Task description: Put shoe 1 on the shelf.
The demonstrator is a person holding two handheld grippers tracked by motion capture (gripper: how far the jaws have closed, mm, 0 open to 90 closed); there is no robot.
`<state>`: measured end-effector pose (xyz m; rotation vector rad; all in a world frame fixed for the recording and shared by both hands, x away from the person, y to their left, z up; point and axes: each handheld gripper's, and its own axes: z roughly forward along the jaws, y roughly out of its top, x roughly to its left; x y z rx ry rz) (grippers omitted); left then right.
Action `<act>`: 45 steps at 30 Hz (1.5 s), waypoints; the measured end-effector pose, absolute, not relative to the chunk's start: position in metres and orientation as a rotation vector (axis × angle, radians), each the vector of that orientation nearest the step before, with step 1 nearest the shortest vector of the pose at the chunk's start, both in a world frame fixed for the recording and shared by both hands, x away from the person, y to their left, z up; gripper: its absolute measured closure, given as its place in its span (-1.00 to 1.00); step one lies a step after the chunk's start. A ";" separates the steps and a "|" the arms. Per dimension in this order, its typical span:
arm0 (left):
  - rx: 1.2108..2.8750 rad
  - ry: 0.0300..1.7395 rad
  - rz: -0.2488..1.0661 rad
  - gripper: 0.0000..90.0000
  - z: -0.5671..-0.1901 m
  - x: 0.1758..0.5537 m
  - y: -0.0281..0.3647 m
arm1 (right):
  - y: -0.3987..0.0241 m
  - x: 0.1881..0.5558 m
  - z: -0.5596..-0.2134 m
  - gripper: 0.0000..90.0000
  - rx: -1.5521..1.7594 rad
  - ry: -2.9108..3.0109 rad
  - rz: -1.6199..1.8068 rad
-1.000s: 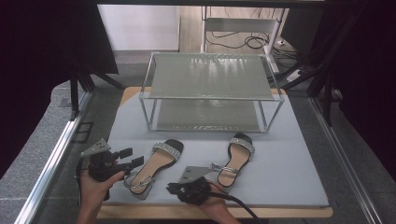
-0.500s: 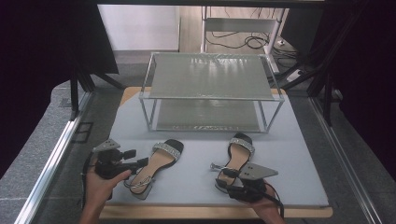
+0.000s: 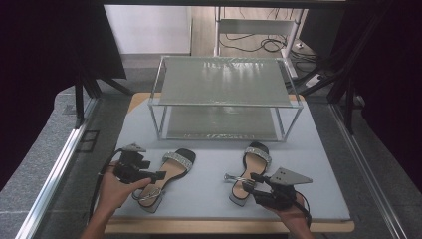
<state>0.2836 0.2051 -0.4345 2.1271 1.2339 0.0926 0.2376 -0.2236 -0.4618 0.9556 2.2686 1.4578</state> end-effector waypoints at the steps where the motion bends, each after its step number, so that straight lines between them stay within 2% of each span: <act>1: 2.162 1.234 0.088 -0.50 -0.436 0.286 0.202 | -0.224 0.238 -0.462 0.14 0.956 2.269 1.458; 5: 2.298 1.265 0.056 -0.58 -0.449 0.298 0.185 | -0.222 0.237 -0.462 0.13 0.958 2.273 1.450; 12: 2.442 1.303 0.014 -0.66 -0.468 0.308 0.168 | -0.218 0.237 -0.467 0.11 0.964 2.293 1.425; 17: 2.508 1.350 0.005 -0.60 -0.479 0.312 0.161 | -0.218 0.236 -0.466 0.10 0.959 2.291 1.421; 20: 2.525 1.374 0.019 -0.46 -0.483 0.314 0.158 | -0.218 0.236 -0.465 0.10 0.963 2.289 1.421; 23: 2.515 1.406 0.045 -0.26 -0.485 0.316 0.157 | -0.217 0.235 -0.466 0.10 0.959 2.291 1.416; 32: 2.481 1.435 0.043 -0.18 -0.484 0.315 0.161 | -0.218 0.236 -0.466 0.10 0.975 2.282 1.409; 35: 2.432 1.439 0.022 -0.09 -0.483 0.315 0.170 | -0.218 0.236 -0.465 0.10 0.973 2.281 1.407; 45: 2.329 1.409 -0.046 -0.07 -0.476 0.316 0.185 | -0.222 0.235 -0.464 0.10 0.990 2.254 1.416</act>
